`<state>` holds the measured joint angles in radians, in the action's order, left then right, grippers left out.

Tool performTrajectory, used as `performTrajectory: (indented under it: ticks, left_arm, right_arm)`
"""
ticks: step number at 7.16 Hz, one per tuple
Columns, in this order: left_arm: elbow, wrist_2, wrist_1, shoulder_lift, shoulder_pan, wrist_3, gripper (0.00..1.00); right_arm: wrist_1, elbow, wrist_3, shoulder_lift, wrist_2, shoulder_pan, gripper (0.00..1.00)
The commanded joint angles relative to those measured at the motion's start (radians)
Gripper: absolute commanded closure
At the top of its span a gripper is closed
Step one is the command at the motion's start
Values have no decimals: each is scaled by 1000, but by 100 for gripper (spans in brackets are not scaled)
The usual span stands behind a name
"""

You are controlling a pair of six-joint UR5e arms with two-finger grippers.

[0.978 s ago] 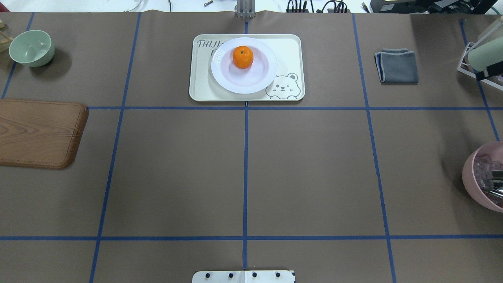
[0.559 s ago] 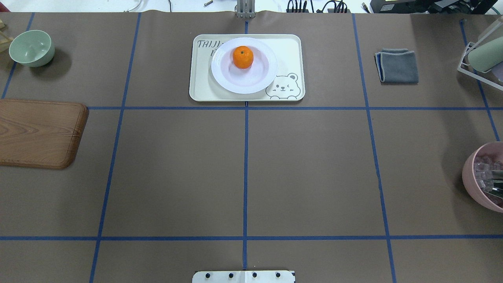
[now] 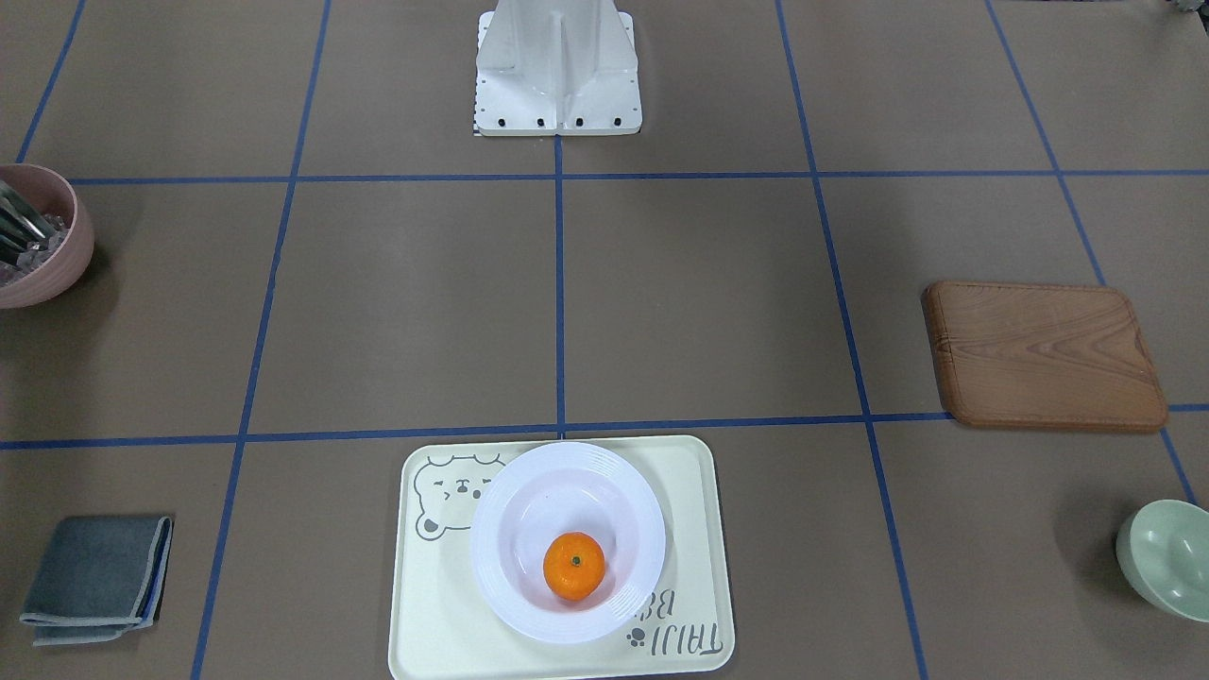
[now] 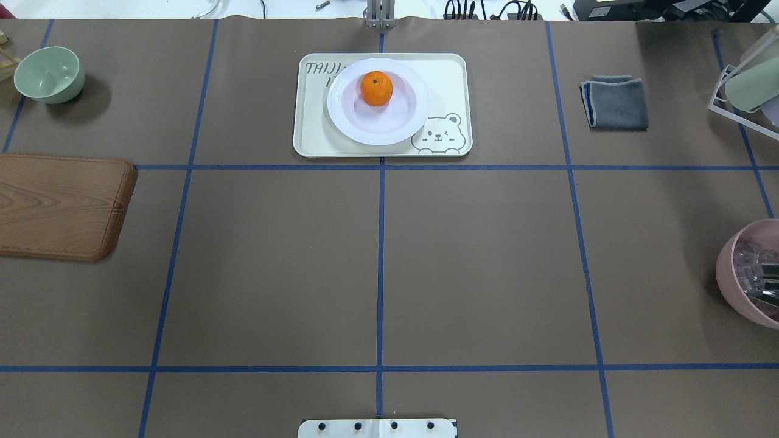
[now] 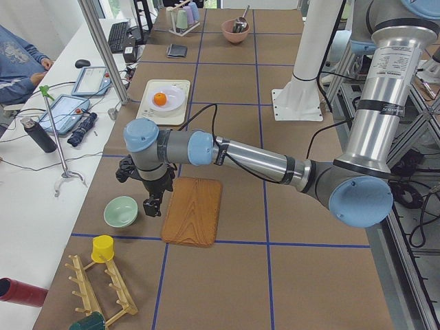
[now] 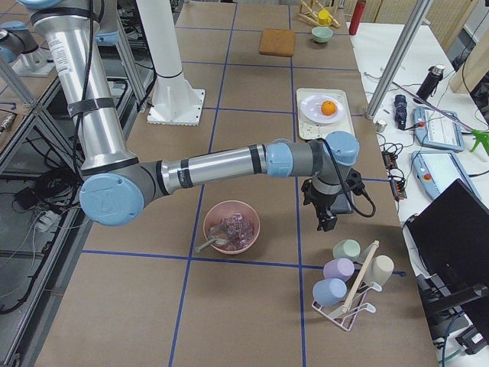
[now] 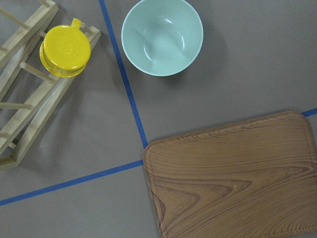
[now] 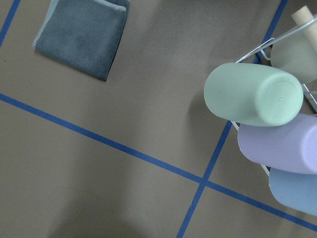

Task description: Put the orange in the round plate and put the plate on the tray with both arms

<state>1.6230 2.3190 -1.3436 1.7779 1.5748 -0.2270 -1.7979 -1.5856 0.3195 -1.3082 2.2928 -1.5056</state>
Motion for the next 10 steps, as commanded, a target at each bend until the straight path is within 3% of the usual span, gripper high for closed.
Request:
performTrajectory:
  ticks: [1, 3, 5, 8, 9, 10]
  left_arm:
    - [3, 5, 7, 2, 1, 3, 2]
    - [26, 7, 17, -2, 1, 11, 2]
    - [119, 7, 109, -4, 1, 118, 2]
    - [172, 14, 2, -193, 1, 84, 2]
    - [246, 13, -9, -243, 7, 86, 2]
    - [245, -4, -9, -229, 4, 107, 2]
  right_arm:
    - [-47, -28, 21, -28, -19, -2, 0]
    - [-50, -77, 20, -98, -18, -4, 0]
    - [-46, -71, 9, -123, -6, -2, 0]
    - [-41, -77, 3, -134, -6, 14, 0]
    - [-47, -85, -14, -115, -18, 68, 0]
    - [-41, -102, -86, -112, -4, 67, 0]
